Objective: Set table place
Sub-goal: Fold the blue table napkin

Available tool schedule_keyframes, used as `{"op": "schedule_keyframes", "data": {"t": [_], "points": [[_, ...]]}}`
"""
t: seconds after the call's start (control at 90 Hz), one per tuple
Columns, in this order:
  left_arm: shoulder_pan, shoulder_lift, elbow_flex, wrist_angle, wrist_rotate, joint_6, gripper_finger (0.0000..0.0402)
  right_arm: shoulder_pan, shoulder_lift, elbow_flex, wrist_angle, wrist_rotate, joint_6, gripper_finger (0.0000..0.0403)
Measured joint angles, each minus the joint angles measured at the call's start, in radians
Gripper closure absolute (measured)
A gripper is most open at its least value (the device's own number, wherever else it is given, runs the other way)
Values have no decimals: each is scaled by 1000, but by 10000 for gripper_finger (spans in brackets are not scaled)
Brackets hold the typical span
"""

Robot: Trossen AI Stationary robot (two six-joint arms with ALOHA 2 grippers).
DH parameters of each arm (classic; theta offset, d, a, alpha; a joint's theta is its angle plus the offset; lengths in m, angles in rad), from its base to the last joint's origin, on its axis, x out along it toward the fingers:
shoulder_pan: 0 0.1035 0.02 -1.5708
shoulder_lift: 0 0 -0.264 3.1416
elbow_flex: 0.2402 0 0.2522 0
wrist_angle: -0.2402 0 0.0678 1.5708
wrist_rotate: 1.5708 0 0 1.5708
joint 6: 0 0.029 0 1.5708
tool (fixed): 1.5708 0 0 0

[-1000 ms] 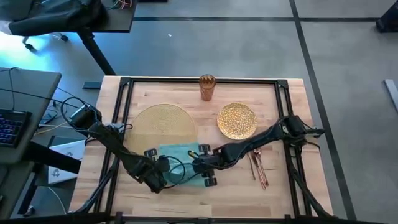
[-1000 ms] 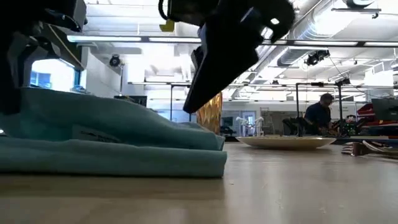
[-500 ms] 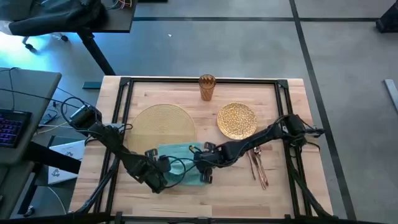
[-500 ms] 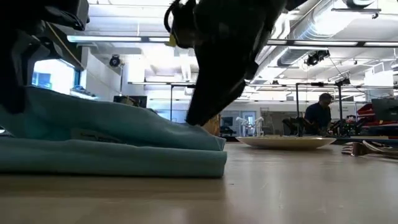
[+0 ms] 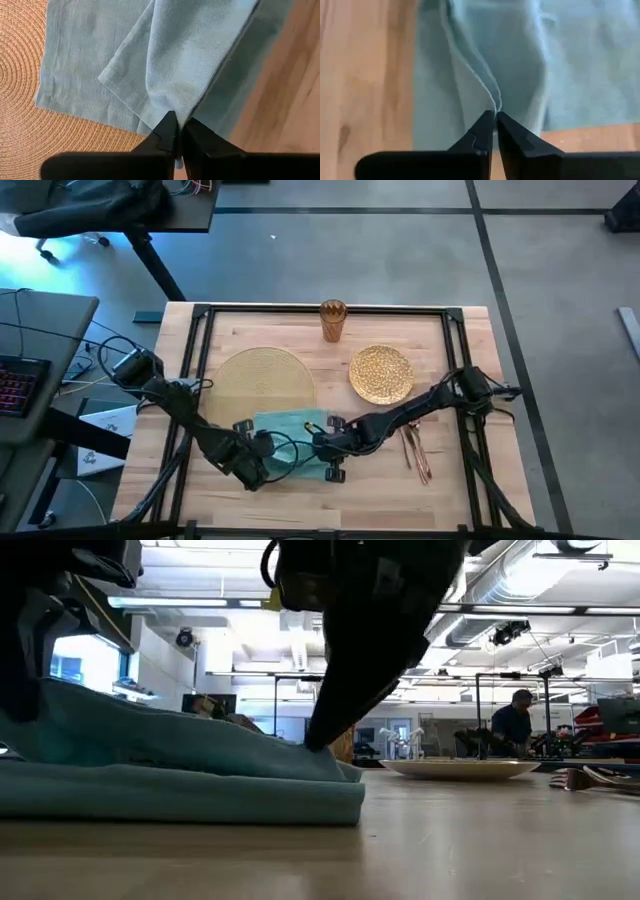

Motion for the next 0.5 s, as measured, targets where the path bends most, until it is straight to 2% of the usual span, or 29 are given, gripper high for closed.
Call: {"op": "schedule_keyframes", "data": {"t": [0.156,0.356,0.5], "points": [[0,0,0,1,-1,-15,402,24,-4,1,-9,-76,-39,403],[0,0,0,0,-2,-16,402,50,-3,1,-16,22,-5,399],[0,0,0,0,-1,-16,402,59,-3,1,-15,30,-2,362]]}}
